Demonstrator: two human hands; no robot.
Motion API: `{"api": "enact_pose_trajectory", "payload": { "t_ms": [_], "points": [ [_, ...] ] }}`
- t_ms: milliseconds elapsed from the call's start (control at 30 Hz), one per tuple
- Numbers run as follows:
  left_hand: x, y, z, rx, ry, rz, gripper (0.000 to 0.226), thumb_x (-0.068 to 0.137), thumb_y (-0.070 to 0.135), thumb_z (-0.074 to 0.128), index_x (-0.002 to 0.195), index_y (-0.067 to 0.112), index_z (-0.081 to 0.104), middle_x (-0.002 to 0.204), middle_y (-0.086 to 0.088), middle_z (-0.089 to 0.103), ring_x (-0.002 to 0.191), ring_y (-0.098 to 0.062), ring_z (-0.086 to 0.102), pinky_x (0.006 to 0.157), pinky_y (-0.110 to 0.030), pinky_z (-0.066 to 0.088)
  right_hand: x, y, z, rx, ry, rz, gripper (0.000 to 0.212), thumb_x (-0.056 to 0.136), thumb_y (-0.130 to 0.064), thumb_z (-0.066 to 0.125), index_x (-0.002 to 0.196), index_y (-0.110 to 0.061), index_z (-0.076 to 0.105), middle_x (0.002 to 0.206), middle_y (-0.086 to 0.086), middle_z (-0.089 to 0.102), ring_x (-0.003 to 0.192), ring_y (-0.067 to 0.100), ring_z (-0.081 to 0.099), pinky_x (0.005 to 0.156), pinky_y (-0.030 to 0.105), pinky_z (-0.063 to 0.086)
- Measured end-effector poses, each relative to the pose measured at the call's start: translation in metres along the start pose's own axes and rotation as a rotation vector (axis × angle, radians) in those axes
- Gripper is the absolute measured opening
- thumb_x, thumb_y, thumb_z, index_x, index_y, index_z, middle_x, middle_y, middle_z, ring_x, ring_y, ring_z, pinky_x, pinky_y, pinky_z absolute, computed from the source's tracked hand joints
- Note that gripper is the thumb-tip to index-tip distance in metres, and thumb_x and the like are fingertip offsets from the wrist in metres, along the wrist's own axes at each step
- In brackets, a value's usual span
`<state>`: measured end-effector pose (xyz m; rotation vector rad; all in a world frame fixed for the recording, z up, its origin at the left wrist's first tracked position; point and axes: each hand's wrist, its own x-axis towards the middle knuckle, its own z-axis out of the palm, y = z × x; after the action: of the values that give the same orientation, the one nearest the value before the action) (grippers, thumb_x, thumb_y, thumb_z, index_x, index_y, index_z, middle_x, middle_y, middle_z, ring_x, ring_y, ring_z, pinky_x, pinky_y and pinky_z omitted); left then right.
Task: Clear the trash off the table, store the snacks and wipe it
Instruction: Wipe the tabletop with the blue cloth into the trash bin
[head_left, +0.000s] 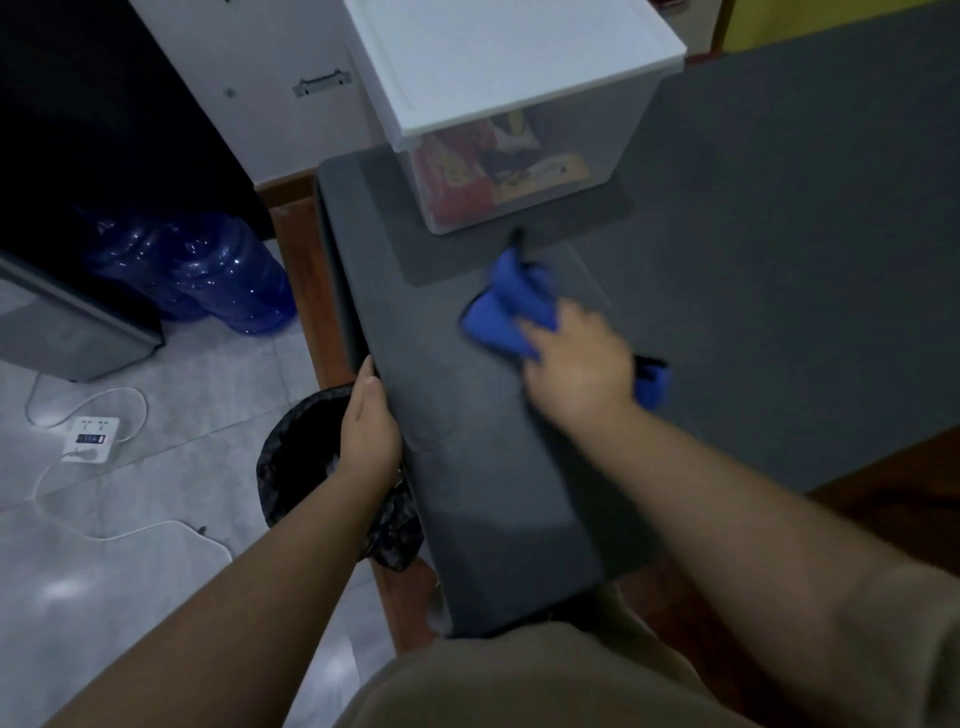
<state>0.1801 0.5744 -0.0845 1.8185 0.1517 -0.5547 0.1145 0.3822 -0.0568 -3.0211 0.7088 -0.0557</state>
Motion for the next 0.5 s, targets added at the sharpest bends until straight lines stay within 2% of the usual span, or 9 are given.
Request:
{"api": "enact_pose_trajectory", "payload": {
  "t_ms": [100,167,233,300,367,433,500],
  "points": [
    [0.004,0.004,0.006,-0.168,0.043,-0.136,0.047,0.101,0.041,0.03,0.143,0.022,0.039,0.144,-0.003,0.045,0.127,-0.02,0.046,0.109,-0.036,0.036,-0.043,-0.053,-0.001,0.074,-0.075,-0.28,0.046,0.057,-0.033,0.076,0.103,-0.037,0.071,0.101,0.003,0.064,0.074,0.026,0.059,0.055,0.029,0.043],
    [0.006,0.008,0.009,-0.304,0.104,-0.318,0.054,0.096,0.05,0.037,0.132,0.011,0.05,0.133,-0.011,0.053,0.119,-0.028,0.052,0.105,-0.039,0.039,-0.066,-0.047,0.0,0.069,-0.116,-0.371,0.053,0.054,-0.032,0.075,0.106,-0.038,0.07,0.103,0.002,0.064,0.072,0.024,0.058,0.055,0.028,0.043],
    [0.007,0.006,0.006,-0.31,0.035,-0.369,0.055,0.086,0.066,0.043,0.111,0.021,0.062,0.12,-0.008,0.062,0.11,-0.029,0.058,0.101,-0.041,0.043,-0.074,-0.015,-0.001,0.053,-0.084,-0.381,0.054,0.054,-0.028,0.075,0.107,-0.037,0.07,0.1,0.004,0.065,0.068,0.028,0.058,0.05,0.029,0.043],
    [0.005,0.004,0.002,-0.302,-0.047,-0.354,0.048,0.074,0.076,0.049,0.093,0.035,0.067,0.114,0.002,0.067,0.106,-0.023,0.061,0.102,-0.044,0.044,-0.07,0.032,-0.004,0.023,-0.027,-0.274,0.051,0.055,-0.021,0.076,0.105,-0.032,0.071,0.094,0.009,0.064,0.064,0.034,0.057,0.047,0.033,0.046],
    [0.003,0.001,0.0,-0.293,-0.05,-0.339,0.045,0.071,0.078,0.05,0.082,0.039,0.071,0.11,0.008,0.068,0.105,-0.02,0.062,0.103,-0.045,0.043,-0.054,0.077,-0.011,-0.001,-0.023,-0.058,0.045,0.066,-0.016,0.071,0.109,-0.028,0.068,0.093,0.015,0.06,0.07,0.039,0.056,0.051,0.039,0.049],
    [0.005,0.002,0.002,-0.304,-0.039,-0.331,0.042,0.077,0.074,0.048,0.081,0.038,0.07,0.107,0.009,0.068,0.103,-0.019,0.062,0.103,-0.044,0.043,-0.024,0.105,-0.012,-0.042,0.005,0.14,0.034,0.08,-0.017,0.058,0.113,-0.025,0.062,0.093,0.015,0.053,0.078,0.039,0.053,0.056,0.04,0.048],
    [0.003,0.003,0.006,-0.343,-0.011,-0.334,0.035,0.085,0.067,0.043,0.09,0.039,0.063,0.107,0.008,0.066,0.1,-0.017,0.061,0.103,-0.041,0.043,0.014,0.111,-0.009,-0.082,0.048,0.255,0.025,0.088,-0.017,0.047,0.111,-0.02,0.057,0.092,0.012,0.047,0.084,0.037,0.05,0.06,0.036,0.041]
  ]
}}
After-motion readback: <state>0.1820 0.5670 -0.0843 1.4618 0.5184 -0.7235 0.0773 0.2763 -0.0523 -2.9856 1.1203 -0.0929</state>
